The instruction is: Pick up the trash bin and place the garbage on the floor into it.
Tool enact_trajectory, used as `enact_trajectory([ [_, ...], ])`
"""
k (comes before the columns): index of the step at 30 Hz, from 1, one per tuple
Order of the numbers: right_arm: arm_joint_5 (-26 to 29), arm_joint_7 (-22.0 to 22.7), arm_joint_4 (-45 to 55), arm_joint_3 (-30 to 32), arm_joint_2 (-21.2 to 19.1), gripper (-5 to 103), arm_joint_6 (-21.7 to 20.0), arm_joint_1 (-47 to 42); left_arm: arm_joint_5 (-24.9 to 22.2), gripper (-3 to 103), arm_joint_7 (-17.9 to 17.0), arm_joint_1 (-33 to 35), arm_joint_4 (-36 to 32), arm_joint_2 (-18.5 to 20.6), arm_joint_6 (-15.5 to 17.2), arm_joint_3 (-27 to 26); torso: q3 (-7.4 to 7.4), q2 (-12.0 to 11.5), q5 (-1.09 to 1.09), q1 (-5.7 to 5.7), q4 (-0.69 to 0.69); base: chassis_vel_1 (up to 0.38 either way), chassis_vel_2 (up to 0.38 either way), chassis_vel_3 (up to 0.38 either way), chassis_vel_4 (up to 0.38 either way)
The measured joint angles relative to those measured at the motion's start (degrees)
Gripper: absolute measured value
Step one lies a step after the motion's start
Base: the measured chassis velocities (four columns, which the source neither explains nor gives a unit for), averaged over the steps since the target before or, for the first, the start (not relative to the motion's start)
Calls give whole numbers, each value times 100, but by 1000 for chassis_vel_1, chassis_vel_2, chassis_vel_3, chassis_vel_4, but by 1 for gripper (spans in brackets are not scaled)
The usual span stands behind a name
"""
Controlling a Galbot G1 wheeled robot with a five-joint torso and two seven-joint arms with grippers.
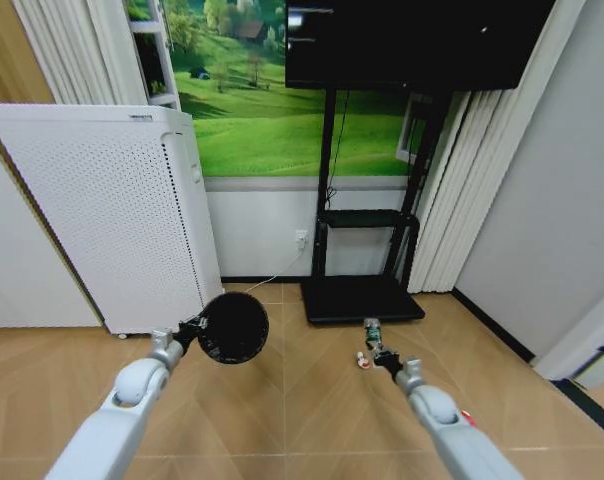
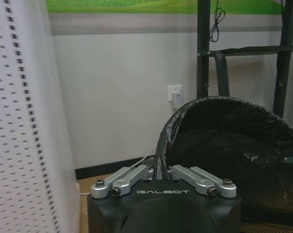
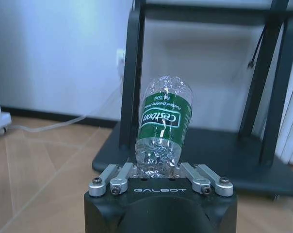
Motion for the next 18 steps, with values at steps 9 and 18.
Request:
enact_trajectory([
  [9,132,-81,1447,297,-187,29,-100,-755,60,4,-28,-708,420,-431,-30,824,0,0,1,0,2,0,0,0,0],
  [18,6,-204,2324,-131,205,29,-606,-684,249,4,-52,-965,676,-858,-60,1410,-1,0,0,0,2,0,0,0,0],
])
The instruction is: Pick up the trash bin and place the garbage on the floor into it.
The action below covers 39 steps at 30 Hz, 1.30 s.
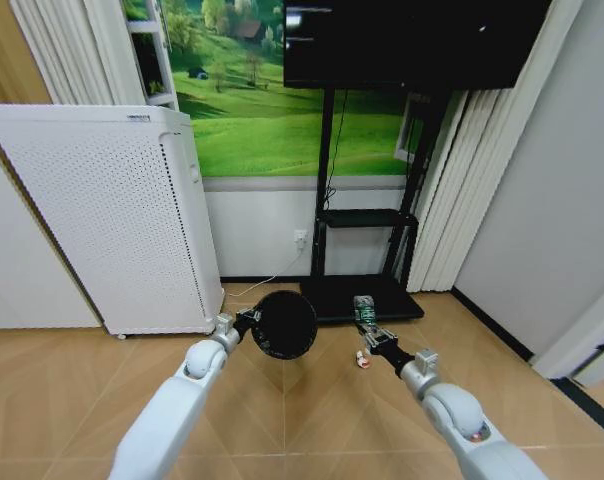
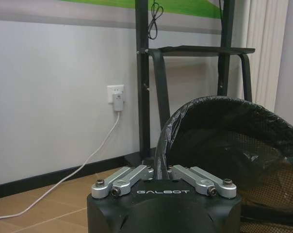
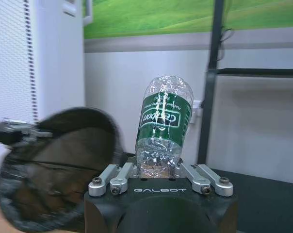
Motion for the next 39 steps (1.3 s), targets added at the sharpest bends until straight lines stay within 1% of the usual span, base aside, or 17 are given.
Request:
enact_trajectory([
  [10,-138,168,-18,-1143,497,29,-400,714,45,4,-84,-38,32,-327,-5,167,0,0,0,0,1,0,0,0,0],
  [18,-240,376,-319,-1526,783,27,-536,930,48,4,-145,14,34,-616,-6,179,0,0,0,0,-1,0,0,0,0],
  [19,-243,420,-371,-1553,822,33,-551,961,48,4,-150,25,22,-649,-6,187,0,0,0,0,-1,0,0,0,0],
  [21,-244,434,-399,-1561,840,33,-555,972,48,4,-152,31,18,-659,-5,192,0,0,0,0,-1,0,0,0,0],
  [23,-247,456,-471,-1566,875,43,-556,1001,45,4,-154,58,-10,-670,-1,203,0,0,0,0,-1,0,0,0,0],
  [24,-247,456,-471,-1566,875,43,-556,1001,45,4,-154,58,-10,-670,-1,203,0,0,0,0,-1,0,0,0,0],
  [26,-251,471,-568,-1546,918,55,-556,1036,38,4,-162,99,-58,-659,9,205,0,0,0,0,-1,0,0,0,0],
  [27,-251,471,-568,-1546,918,55,-556,1036,38,4,-162,99,-58,-659,9,205,0,0,0,0,-1,0,0,0,0],
  [28,-256,483,-649,-1504,951,60,-546,1060,35,4,-162,132,-76,-638,13,204,0,0,0,-1,-1,0,0,0,0],
  [30,-280,485,-753,-1459,987,60,-528,1090,28,4,-162,149,-84,-624,16,197,0,0,0,0,0,0,0,0,0],
  [31,-315,481,-820,-1435,1002,77,-499,1107,23,4,-162,150,-94,-614,17,190,0,0,0,0,0,0,0,0,0],
  [32,-315,481,-820,-1435,1002,77,-499,1107,23,4,-162,150,-94,-614,17,190,0,0,0,0,0,0,0,0,0],
  [33,-350,476,-868,-1421,1009,82,-472,1114,20,4,-159,146,-101,-604,18,185,0,0,0,-1,0,0,0,0,0],
  [35,-372,472,-897,-1409,1011,82,-441,1115,16,4,-156,141,-109,-593,22,180,0,0,0,0,0,0,0,0,0],
  [36,-383,470,-904,-1383,1011,93,-415,1115,8,4,-157,130,-123,-580,28,172,0,0,0,0,0,0,0,0,0],
  [37,-394,475,-895,-1337,1021,97,-391,1109,-2,4,-152,128,-148,-567,31,156,0,0,0,0,-1,0,0,0,0],
  [39,-396,494,-839,-1284,1043,99,-366,1094,-12,4,-145,138,-179,-553,36,141,0,0,1,0,-1,0,0,0,0],
])
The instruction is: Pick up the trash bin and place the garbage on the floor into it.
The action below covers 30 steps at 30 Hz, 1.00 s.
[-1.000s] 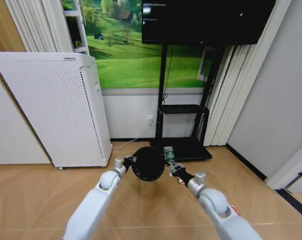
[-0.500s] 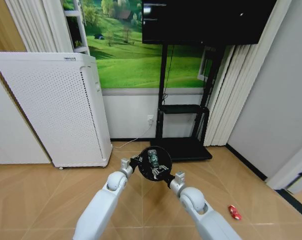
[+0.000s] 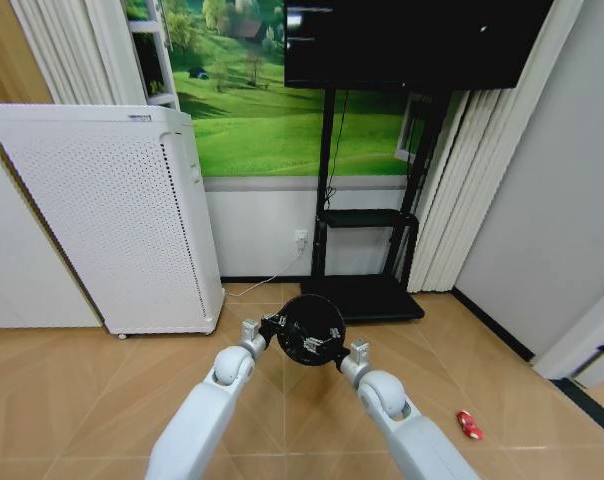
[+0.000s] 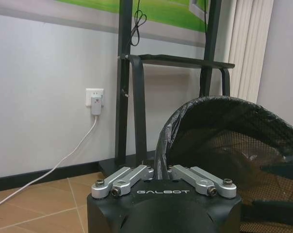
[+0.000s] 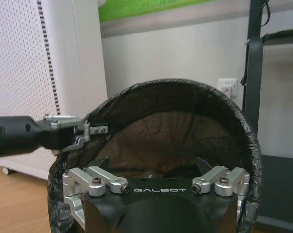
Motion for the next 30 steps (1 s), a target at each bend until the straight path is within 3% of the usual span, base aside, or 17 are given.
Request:
enact_trajectory([
  [4,105,172,343,179,1,99,50,-93,-45,4,15,177,-198,91,24,-79,0,0,-2,0,0,0,0,0,0],
  [6,204,604,522,458,-68,100,53,-152,-9,4,-87,365,-263,255,52,-410,-1,1,-7,0,-4,0,0,0,0],
  [7,204,604,522,458,-68,100,53,-152,-9,4,-87,365,-263,255,52,-410,-1,1,-7,0,-4,0,0,0,0],
  [8,259,782,650,527,-45,100,51,-180,-4,4,-101,501,-361,312,62,-511,-2,1,5,-1,9,0,0,0,0],
  [9,261,892,706,616,-30,100,51,-200,-10,4,-95,619,-472,375,64,-624,-1,1,1,0,1,0,0,0,0],
  [11,264,1017,794,768,14,100,47,-228,-37,4,-90,796,-615,479,87,-762,-2,2,-5,-1,4,0,0,0,0],
  [12,279,1082,854,867,53,100,17,-271,-67,4,-68,958,-781,549,115,-904,-1,1,-2,0,-2,0,0,0,0],
  [17,331,1150,1009,953,76,100,-47,-358,-76,4,-92,1145,-949,616,141,-1154,-1,1,-1,-1,2,0,0,0,0],
  [30,534,1139,1027,861,-69,100,-215,-222,-163,4,-164,1091,-1052,640,218,-1155,0,1,-2,0,0,0,0,0,0],
])
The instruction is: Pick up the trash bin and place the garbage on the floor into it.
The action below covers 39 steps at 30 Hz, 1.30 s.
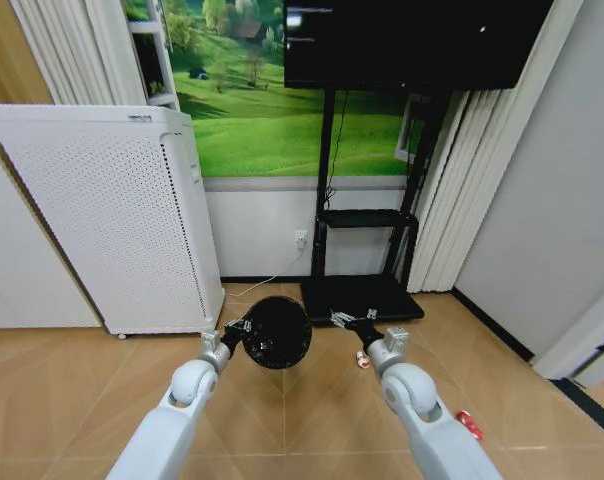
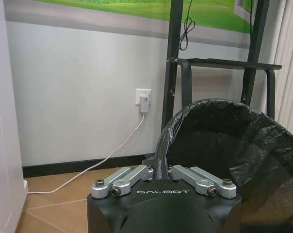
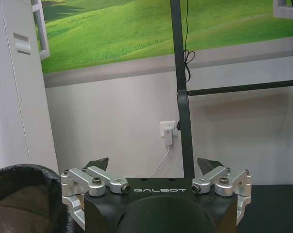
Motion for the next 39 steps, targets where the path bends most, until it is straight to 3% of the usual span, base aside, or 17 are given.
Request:
enact_trajectory([
  [11,117,22,-63,104,-43,100,-227,66,-74,4,65,269,-270,179,5,-356,0,0,0,0,1,0,0,0,0],
  [39,121,-44,-185,63,46,100,-240,36,-87,4,160,417,-403,183,2,-473,0,-1,0,1,0,-39,-43,47,40],
])
